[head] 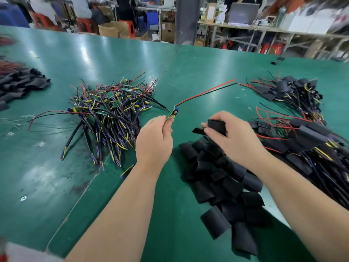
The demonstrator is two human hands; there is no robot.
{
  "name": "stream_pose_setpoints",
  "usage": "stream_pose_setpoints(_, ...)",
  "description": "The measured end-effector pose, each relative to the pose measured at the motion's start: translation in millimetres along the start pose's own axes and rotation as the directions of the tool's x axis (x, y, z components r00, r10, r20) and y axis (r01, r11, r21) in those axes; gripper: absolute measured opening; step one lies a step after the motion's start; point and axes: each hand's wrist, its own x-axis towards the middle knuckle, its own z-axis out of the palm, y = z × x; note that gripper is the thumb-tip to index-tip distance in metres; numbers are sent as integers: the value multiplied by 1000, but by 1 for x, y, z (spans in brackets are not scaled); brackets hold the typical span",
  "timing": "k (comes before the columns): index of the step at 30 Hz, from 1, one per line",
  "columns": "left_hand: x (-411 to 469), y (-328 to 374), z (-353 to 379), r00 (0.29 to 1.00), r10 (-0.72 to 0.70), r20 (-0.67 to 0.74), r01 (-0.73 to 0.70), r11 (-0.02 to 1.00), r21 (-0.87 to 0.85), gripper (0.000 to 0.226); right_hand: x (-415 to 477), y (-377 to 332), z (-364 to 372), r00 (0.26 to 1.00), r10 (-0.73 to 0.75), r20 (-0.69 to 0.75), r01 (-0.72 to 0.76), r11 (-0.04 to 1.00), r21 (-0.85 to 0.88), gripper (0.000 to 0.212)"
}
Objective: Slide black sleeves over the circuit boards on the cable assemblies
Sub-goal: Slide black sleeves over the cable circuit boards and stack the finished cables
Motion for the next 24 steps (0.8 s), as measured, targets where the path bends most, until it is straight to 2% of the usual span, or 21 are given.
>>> stream_pose_setpoints(4, -9, 7, -5, 982, 33, 185, -12, 993, -114, 22, -30, 4, -20, 993, 50, 105, -58, 996, 74, 19)
stream_pose_setpoints(6, -15, 12, -8, 952, 9, 307, 50, 982, -183, 28, -44, 6, -21, 991, 112, 71, -123, 975, 184, 27)
stream_pose_setpoints(7, -18, 14, -10, 932, 9, 363, 70, 977, -204, 30, -51, 7, -20, 985, 166, 41, -170, 926, 338, 34)
stream_pose_setpoints(9, -22, 19, -14, 885, 25, 465, 94, 968, -232, 31, -59, 4, -14, 959, 280, 53, -243, 704, 668, 39)
stream_pose_setpoints(11, -25, 25, -15, 836, 40, 548, 142, 948, -286, 31, -62, -1, -7, 936, 335, 109, -279, 517, 809, 30)
stream_pose_setpoints(12, -27, 29, -16, 814, 44, 580, 179, 930, -322, 31, -62, -2, -3, 934, 332, 133, -290, 487, 824, 27)
stream_pose_setpoints(14, -30, 35, -15, 775, 67, 629, 229, 897, -378, 31, -62, -4, 4, 945, 294, 141, -284, 530, 799, 32)
stream_pose_setpoints(15, -31, 38, -15, 756, 89, 648, 214, 902, -374, 31, -62, -6, 7, 954, 275, 124, -265, 568, 779, 29)
stream_pose_setpoints(17, -35, 42, -13, 742, 129, 658, 100, 949, -298, 29, -61, -5, 10, 958, 279, 70, -231, 601, 765, 10)
stream_pose_setpoints(18, -36, 43, -12, 758, 146, 636, 31, 966, -258, 27, -61, -3, 11, 953, 301, 39, -223, 604, 765, 7)
stream_pose_setpoints(20, -36, 45, -12, 835, 186, 517, -58, 965, -254, 12, -60, 0, 8, 933, 359, -16, -214, 590, 779, 6)
stream_pose_setpoints(21, -36, 46, -12, 868, 202, 455, -84, 960, -265, 5, -58, 1, 7, 919, 393, -25, -215, 554, 804, 6)
stream_pose_setpoints(24, -37, 49, -13, 911, 232, 342, -154, 958, -241, 23, -56, 2, 4, 871, 489, 52, -245, 340, 908, 12)
